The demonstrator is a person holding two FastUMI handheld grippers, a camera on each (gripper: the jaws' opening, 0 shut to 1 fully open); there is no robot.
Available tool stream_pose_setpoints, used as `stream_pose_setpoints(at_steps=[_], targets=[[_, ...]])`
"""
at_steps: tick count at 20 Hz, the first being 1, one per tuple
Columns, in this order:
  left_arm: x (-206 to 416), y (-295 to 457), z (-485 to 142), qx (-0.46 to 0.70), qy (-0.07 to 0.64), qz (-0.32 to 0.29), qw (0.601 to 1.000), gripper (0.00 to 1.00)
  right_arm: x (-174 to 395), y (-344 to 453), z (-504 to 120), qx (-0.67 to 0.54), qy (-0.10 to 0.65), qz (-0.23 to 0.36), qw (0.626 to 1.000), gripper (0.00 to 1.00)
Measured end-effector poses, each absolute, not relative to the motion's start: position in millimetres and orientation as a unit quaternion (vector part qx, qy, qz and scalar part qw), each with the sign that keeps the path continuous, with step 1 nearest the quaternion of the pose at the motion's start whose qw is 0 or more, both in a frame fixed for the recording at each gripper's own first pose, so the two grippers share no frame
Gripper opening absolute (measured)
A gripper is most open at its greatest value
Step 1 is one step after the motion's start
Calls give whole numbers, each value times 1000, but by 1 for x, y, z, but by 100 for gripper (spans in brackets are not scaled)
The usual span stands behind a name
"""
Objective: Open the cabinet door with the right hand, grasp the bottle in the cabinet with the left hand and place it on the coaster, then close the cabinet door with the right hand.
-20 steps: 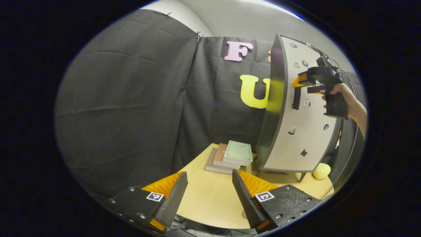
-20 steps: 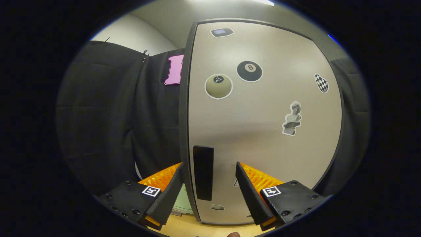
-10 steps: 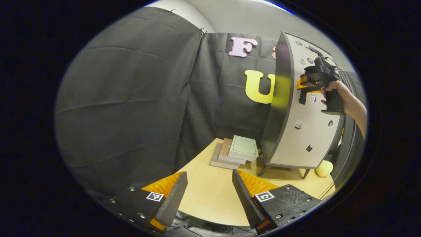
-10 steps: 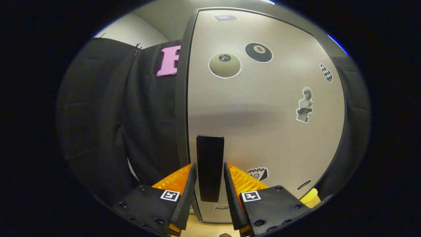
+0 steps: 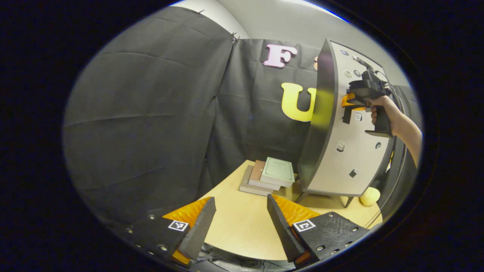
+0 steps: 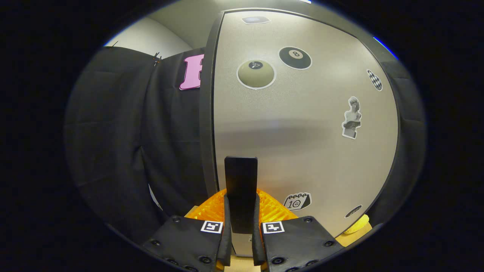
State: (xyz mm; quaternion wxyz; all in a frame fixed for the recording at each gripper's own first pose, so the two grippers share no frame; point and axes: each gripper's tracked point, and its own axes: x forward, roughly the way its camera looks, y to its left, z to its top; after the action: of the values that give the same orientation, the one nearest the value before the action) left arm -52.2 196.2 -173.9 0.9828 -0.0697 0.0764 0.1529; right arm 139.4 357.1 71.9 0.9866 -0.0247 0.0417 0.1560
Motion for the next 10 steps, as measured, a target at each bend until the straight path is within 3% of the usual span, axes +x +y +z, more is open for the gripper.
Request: stream_pose_setpoints(at_steps=[2,3,4,10], targets=[[-54,192,-172,-69,75,152,983,83,139,358,73,-53,40,164,984,12],[-56,188,-172,-69,75,151,983,85,137,357,71,-65,42,167,983,14],[-59,184,-172,-69,77,151,983,84,136,358,71,-62,45,173,982,7],[-75,163,-166,-62,76,165,981,84,126,355,71,-49,47,208,976,10]])
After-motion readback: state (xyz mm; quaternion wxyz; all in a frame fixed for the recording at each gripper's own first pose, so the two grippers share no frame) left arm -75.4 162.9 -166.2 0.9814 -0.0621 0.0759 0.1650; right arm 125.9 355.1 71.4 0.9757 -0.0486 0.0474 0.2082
